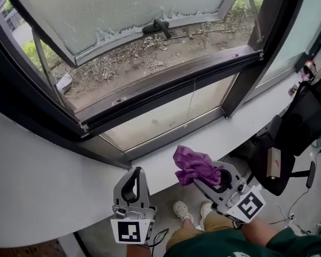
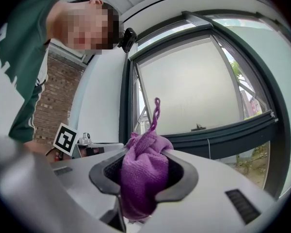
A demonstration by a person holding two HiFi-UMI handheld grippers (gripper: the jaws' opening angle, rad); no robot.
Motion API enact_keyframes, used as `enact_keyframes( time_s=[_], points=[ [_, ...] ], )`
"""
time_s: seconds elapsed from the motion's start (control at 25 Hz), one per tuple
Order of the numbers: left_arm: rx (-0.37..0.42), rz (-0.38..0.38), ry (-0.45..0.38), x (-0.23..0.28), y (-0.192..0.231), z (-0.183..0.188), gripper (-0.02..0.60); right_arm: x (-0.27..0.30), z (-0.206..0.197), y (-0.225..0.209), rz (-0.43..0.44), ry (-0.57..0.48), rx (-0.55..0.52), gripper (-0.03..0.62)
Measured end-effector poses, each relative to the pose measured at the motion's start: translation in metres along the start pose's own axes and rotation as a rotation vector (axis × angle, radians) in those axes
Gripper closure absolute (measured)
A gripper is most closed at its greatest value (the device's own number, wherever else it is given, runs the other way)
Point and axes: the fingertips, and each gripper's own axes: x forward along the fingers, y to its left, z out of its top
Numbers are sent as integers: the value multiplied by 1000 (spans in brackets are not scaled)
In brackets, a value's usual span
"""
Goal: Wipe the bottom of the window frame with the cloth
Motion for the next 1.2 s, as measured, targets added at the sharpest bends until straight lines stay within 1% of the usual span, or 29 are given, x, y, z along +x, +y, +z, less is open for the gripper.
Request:
enact_keyframes(
  time_s=[0.16,0.36,0.48,0.64,0.76,0.84,0.92,1.0,1.2],
  points=[
    [16,20,3,10,14,-18,575,21,-5,-2,29,-33,30,444],
    [23,50,18,10,20,-37,575,35,-33,3,67,6,25,445],
    [28,82,34,8,23,-53,575,40,-51,0,81,17,51,445],
    [16,136,51,6,28,-83,575,47,-91,-8,106,71,72,454],
    [13,169,54,5,27,-111,575,48,-122,-13,115,64,126,454],
    [15,199,59,0,23,-130,575,44,-144,-8,143,70,155,454],
    [10,229,65,1,18,-150,575,41,-173,-5,175,117,170,454],
    [1,247,74,7,12,-170,575,40,-199,-8,187,166,195,454],
    [16,280,105,17,5,-205,575,37,-232,-20,227,175,268,454]
  ],
)
